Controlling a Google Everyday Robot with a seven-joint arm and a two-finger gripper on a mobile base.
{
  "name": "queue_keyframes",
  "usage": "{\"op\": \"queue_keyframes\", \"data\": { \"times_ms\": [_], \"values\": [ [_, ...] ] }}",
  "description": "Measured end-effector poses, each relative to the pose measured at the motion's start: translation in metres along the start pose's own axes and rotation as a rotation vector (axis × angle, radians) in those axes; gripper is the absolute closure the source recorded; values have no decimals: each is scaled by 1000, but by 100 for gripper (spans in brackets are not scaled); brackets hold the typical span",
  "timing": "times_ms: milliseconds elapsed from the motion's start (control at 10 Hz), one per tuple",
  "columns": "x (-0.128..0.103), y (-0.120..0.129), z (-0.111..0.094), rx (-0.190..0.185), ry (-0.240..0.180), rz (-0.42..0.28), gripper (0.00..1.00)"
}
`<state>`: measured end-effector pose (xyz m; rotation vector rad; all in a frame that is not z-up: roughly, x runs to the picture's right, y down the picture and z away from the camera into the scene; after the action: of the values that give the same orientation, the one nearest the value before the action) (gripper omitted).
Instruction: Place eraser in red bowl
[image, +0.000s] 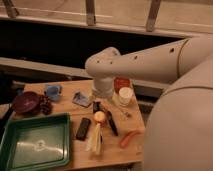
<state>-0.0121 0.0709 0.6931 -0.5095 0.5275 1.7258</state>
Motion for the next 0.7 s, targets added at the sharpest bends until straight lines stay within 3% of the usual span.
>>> {"op": "queue_keyframes", "data": {
  "times_ms": [300,700],
  "values": [
    [15,41,44,-92,82,-27,20],
    [25,60,88,-148,183,-58,20]
  ]
}}
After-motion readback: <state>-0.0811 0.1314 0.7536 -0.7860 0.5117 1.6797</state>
